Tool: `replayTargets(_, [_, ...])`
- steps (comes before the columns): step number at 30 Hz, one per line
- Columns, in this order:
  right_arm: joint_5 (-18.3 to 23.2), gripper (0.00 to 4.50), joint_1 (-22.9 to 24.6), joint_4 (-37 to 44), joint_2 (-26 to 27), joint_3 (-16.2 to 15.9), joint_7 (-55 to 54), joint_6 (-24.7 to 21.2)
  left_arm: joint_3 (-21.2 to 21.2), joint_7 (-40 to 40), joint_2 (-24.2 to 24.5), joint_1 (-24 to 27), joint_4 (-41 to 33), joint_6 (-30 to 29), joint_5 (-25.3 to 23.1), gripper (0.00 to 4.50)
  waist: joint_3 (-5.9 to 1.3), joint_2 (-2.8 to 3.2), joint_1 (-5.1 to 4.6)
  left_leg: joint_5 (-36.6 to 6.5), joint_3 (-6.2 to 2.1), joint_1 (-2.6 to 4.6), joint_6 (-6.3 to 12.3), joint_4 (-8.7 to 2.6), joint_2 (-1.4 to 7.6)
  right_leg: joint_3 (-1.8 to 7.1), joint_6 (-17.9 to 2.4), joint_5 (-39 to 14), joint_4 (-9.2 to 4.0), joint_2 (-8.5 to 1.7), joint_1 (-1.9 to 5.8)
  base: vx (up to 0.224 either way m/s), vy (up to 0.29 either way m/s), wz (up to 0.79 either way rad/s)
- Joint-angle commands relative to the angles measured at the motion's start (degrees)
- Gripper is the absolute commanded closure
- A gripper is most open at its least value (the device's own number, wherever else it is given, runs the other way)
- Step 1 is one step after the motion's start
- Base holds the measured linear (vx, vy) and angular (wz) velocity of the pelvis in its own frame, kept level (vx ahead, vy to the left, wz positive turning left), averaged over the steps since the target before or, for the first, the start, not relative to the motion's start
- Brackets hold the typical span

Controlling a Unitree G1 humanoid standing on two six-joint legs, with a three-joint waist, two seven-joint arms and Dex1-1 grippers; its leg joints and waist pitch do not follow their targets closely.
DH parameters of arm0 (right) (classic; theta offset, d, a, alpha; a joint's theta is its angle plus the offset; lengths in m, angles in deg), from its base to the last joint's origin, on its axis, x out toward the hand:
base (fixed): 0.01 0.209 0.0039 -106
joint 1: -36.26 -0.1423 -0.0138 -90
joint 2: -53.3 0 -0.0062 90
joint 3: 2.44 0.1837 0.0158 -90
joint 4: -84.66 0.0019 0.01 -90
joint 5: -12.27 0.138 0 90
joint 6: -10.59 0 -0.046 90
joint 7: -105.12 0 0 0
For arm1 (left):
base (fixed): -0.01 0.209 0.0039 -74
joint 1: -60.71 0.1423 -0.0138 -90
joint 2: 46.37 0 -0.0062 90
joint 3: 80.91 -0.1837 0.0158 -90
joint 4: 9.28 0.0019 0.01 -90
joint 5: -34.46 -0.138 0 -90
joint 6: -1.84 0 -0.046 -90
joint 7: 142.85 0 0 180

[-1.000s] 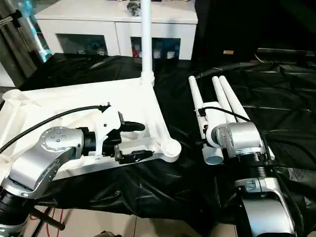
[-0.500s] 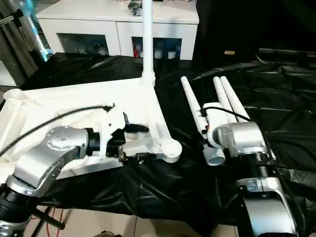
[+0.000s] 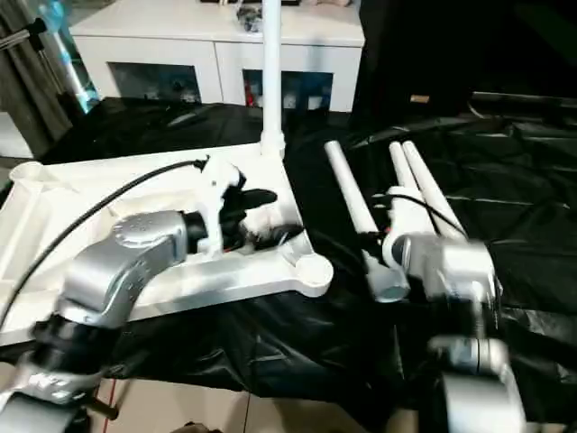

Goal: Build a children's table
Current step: Pick table leg

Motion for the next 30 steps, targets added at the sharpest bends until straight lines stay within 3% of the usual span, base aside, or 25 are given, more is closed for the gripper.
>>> replayTargets(1, [4.75,2.55,0.31,4.14,0.92,3.10,2.59,4.44,2.70,-2.60,-2.51,-2.59,1.14,-2.50,3.15,0.00,-4.07,-0.74,0.18,-15.01,-0.61,1.07,-0.70,-3.96,1.72,1.35,-10.89,-13.73,-4.55,-1.95,2.43,0.000,0.000,0.00])
replayTargets(2, [6.26,2.62,1.08,5.80,1.30,3.70,4.38,6.24,4.02,-3.60,-4.25,-3.87,2.07,-3.60,4.73,0.00,-4.14,-0.43,0.44,-14.02,-0.62,1.02,-0.15,-3.77,1.72,1.29,-11.66,-12.29,-4.42,-2.06,2.43,0.000,0.000,0.00])
replayTargets(4, [7.52,2.66,1.61,7.04,1.70,4.43,5.43,6.98,5.12,-4.48,-5.63,-5.12,3.02,-4.46,5.96,0.00,-4.17,-0.65,0.59,-12.39,-0.60,0.85,0.90,-3.70,1.79,1.25,-12.29,-10.57,-4.29,-2.10,2.69,0.000,0.000,0.00])
replayTargets(5, [8.19,2.66,1.72,7.68,1.92,4.90,5.84,7.01,5.88,-4.98,-6.31,-5.83,3.62,-4.97,6.65,0.00,-4.12,-0.31,0.59,-11.48,-0.56,0.72,1.55,-3.63,1.71,1.25,-12.59,-9.75,-4.26,-1.99,2.64,0.000,0.000,0.00])
replayTargets(7, [10.53,2.68,2.07,9.79,2.72,6.13,7.57,7.50,7.69,-5.99,-7.49,-7.19,4.80,-6.13,8.13,0.00,-4.11,-0.43,0.66,-11.17,-0.52,0.75,2.10,-3.53,1.59,1.18,-12.85,-9.80,-4.33,-2.01,2.73,0.000,0.000,0.00])
replayTargets(8, [15.59,2.68,2.84,14.07,4.26,8.47,10.74,7.68,10.14,-7.18,-8.86,-9.29,6.62,-7.53,9.75,0.00,-4.05,-0.46,0.58,-11.08,-0.42,0.60,2.55,-3.51,1.49,1.19,-12.69,-10.03,-4.42,-1.95,2.82,0.000,0.000,0.00])
replayTargets(10, [19.03,2.68,3.47,16.85,4.97,9.62,12.98,7.03,11.33,-7.55,-9.40,-10.46,7.72,-8.03,10.54,0.00,-4.16,-0.36,0.80,-11.13,-0.55,0.72,3.39,-3.46,1.57,1.09,-12.58,-10.39,-4.42,-2.04,2.85,0.000,0.000,0.00])
replayTargets(14, [22.72,2.68,4.84,20.30,5.26,9.31,15.99,6.45,12.82,-7.65,-10.25,-11.77,8.40,-8.80,12.36,0.00,-3.92,-0.32,0.73,-11.63,-0.60,0.75,3.28,-3.65,1.76,1.03,-12.29,-12.96,-4.76,-2.05,2.67,0.000,0.000,0.00])
replayTargets(15, [24.55,2.68,5.78,22.03,5.13,8.60,17.67,6.39,13.63,-7.88,-10.78,-12.52,8.61,-9.33,13.60,0.00,-3.86,-0.57,0.69,-11.83,-0.61,0.67,3.02,-3.77,1.75,1.01,-11.91,-13.96,-4.88,-1.99,2.62,0.000,0.000,0.00])
replayTargets(16, [29.05,2.68,7.92,26.17,4.35,6.75,22.44,4.39,15.31,-8.75,-12.17,-14.47,9.38,-10.19,16.20,0.00,-3.79,-1.04,0.71,-12.22,-0.43,0.67,3.03,-3.70,1.65,0.99,-11.75,-14.55,-4.97,-1.99,2.71,0.000,0.000,0.00])
replayTargets(17, [30.00,2.69,8.36,27.00,4.17,6.36,23.44,3.92,15.63,-8.98,-12.45,-14.87,9.56,-10.34,16.67,0.00,-3.99,-0.50,1.44,-12.40,-0.57,1.09,3.13,-3.59,1.95,1.14,-11.63,-14.58,-4.96,-2.22,2.55,0.000,0.000,0.00])
replayTargets(18, [30.42,2.69,8.80,27.72,3.95,5.77,24.23,3.07,16.10,-9.11,-12.97,-15.28,9.57,-10.64,17.33,0.00,-3.80,-0.79,1.37,-11.94,-0.69,0.52,3.30,-3.84,1.89,0.99,-11.57,-14.38,-4.94,-2.17,2.72,0.000,0.000,0.00])
replayTargets(20, [30.74,2.69,9.13,28.16,3.82,5.43,24.39,2.61,16.50,-9.18,-13.31,-15.58,9.62,-10.98,17.66,0.00,-3.79,-0.78,1.53,-11.88,-0.76,0.57,2.80,-3.87,1.95,1.01,-11.12,-15.06,-4.91,-2.28,2.54,0.000,0.000,0.00])
replayTargets(21, [30.94,2.69,9.46,28.55,3.62,4.70,24.95,2.20,16.90,-9.31,-13.89,-15.89,9.38,-11.14,18.24,0.00,-3.65,-1.21,1.60,-12.25,-0.60,0.65,2.66,-3.87,1.90,1.05,-10.89,-16.56,-5.23,-2.32,2.40,0.000,0.000,0.00])
replayTargets(22, [30.94,2.69,9.46,28.55,3.62,4.70,24.95,2.20,16.90,-9.31,-13.89,-15.89,9.38,-11.14,18.24,0.00,-3.69,-1.06,1.79,-11.99,-0.65,0.69,2.58,-3.82,1.91,1.08,-10.83,-16.82,-5.10,-2.39,2.44,0.000,0.000,0.00])
replayTargets(26, [30.75,2.69,10.57,29.53,2.32,0.02,26.74,2.24,18.70,-10.29,-15.56,-16.15,7.79,-12.27,21.72,0.00,-3.69,-1.15,2.02,-11.32,-0.72,0.50,2.04,-3.87,1.95,1.13,-9.71,-17.13,-5.10,-2.44,2.42,0.000,0.000,0.00])
replayTargets(28, [30.64,2.69,10.71,29.50,2.12,-0.66,26.79,2.54,18.76,-10.30,-15.53,-16.02,7.54,-12.36,22.13,0.00,-3.69,-1.20,2.03,-10.96,-0.75,0.40,2.11,-3.90,1.95,1.15,-9.60,-16.72,-5.11,-2.43,2.46,0.000,0.000,0.00])
replayTargets(29, [29.72,2.69,10.60,29.35,2.06,-1.65,26.44,3.22,18.75,-10.30,-15.36,-15.69,7.08,-12.79,22.49,0.18,-3.70,-1.24,2.03,-10.84,-0.71,0.37,2.15,-3.87,1.90,1.15,-9.45,-16.91,-5.10,-2.45,2.44,0.000,0.000,0.00])
replayTargets(30, [29.71,2.69,10.51,29.55,1.97,-2.11,26.50,3.06,18.53,-10.71,-15.10,-15.54,6.96,-12.81,22.08,0.28,-3.69,-1.67,1.93,-10.63,-0.63,0.36,2.26,-3.86,1.92,1.16,-9.43,-16.72,-5.17,-2.39,2.40,0.000,0.000,0.00])
